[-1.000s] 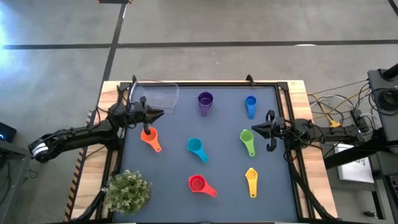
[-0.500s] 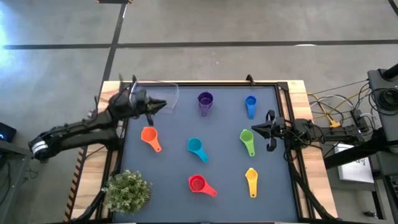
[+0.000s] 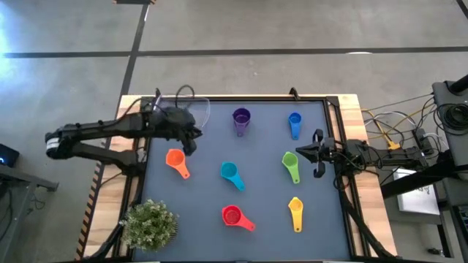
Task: Nest measuring cups in basket
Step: Stack the orange measuring cup on top of the violet measuring cup
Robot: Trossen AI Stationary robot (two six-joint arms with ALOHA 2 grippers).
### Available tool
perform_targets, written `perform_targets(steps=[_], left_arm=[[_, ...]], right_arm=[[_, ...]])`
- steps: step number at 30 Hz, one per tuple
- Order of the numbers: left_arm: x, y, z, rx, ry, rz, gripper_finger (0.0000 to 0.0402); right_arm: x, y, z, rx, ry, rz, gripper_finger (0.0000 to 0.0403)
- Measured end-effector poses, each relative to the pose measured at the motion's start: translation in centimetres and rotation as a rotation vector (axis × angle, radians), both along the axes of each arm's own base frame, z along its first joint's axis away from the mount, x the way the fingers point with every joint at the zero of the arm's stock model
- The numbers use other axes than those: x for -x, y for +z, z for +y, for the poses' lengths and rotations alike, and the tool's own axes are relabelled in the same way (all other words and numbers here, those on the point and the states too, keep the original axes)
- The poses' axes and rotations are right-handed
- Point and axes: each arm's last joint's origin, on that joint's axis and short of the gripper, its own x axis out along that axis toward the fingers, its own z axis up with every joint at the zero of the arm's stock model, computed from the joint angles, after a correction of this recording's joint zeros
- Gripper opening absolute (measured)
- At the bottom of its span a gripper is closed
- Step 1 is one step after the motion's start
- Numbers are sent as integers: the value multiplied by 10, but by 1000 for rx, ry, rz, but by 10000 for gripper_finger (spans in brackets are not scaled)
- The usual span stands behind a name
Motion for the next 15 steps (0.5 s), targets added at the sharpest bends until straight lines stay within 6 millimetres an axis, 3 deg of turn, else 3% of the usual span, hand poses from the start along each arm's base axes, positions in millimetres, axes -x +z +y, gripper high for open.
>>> perform_targets(steps=[7, 15], left_arm=[[-12, -3, -40, 34, 30, -3, 36], [-8, -44, -53, 212, 203, 143, 70]], right_arm=[[0, 0, 0, 0, 0, 0, 9], [0, 0, 0, 0, 0, 0, 9]])
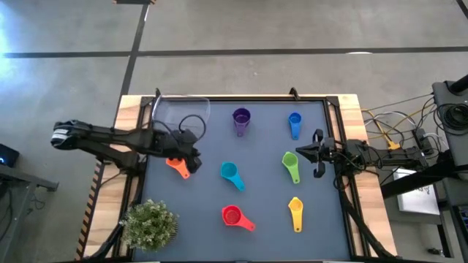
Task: Nest measuring cups in basket
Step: Stack the orange measuring cup on top of the violet measuring cup
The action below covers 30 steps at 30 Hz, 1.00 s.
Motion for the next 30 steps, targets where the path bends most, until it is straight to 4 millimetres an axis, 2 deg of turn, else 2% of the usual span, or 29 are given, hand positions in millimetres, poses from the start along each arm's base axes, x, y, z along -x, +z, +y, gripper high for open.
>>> perform_targets(steps=[5, 12, 17, 30], left_arm=[[1, -24, -1, 82, 125, 64, 127], [12, -37, 0, 162, 329, 201, 185], [20, -50, -1, 226, 489, 310, 191], [8, -65, -2, 249, 502, 379, 191]], right_arm=[[0, 0, 0, 0, 0, 0, 9], [0, 0, 0, 0, 0, 1, 9], [0, 0, 0, 0, 0, 0, 9], [0, 0, 0, 0, 0, 0, 9]])
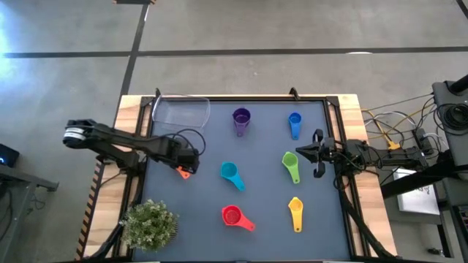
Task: Nest measuring cups in basket
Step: Stack the orange measuring cup on top of the violet measuring cup
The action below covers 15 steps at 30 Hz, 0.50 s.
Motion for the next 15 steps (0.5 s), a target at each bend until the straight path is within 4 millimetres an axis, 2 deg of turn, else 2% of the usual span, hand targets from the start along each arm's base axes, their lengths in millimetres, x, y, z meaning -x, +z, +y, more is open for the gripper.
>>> perform_targets(steps=[10, 15], left_arm=[[-6, -15, 7, -7, 32, 82, 187], [-8, -23, 9, -6, 17, 128, 147]], right_arm=[[0, 0, 0, 0, 0, 0, 9], [0, 0, 0, 0, 0, 0, 9]])
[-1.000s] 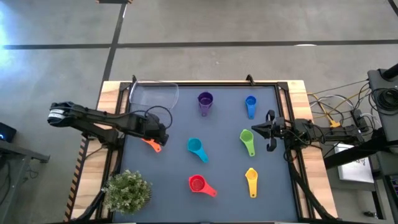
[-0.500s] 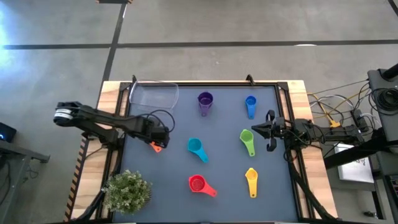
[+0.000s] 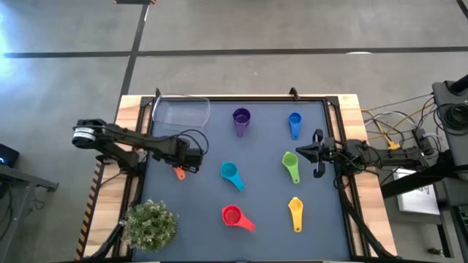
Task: Nest measuring cups in basket
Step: Stack the orange measuring cup on top of the violet measuring cup
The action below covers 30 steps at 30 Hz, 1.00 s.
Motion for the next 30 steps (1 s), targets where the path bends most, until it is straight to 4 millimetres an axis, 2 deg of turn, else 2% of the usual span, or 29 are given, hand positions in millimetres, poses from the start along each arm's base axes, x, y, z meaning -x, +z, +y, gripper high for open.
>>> perform_targets(steps=[3, 6, 7, 12, 20, 23, 26, 30], left_arm=[[-2, -2, 0, 9, -35, 16, 93], [-7, 3, -1, 25, -86, 4, 26], [-9, 7, -1, 27, -99, -4, 16], [-29, 41, -2, 17, -192, -78, 7], [-73, 133, 1, -231, -402, -305, 2], [-90, 159, 8, -315, -479, -325, 2], [-112, 175, 19, -361, -553, -325, 1], [-145, 183, 38, -393, -623, -307, 1]], right_arm=[[0, 0, 0, 0, 0, 0, 9], [0, 0, 0, 0, 0, 0, 9], [0, 0, 0, 0, 0, 0, 9], [0, 0, 0, 0, 0, 0, 9], [0, 0, 0, 0, 0, 0, 9], [0, 0, 0, 0, 0, 0, 9], [0, 0, 0, 0, 0, 0, 9], [0, 0, 0, 0, 0, 0, 9]])
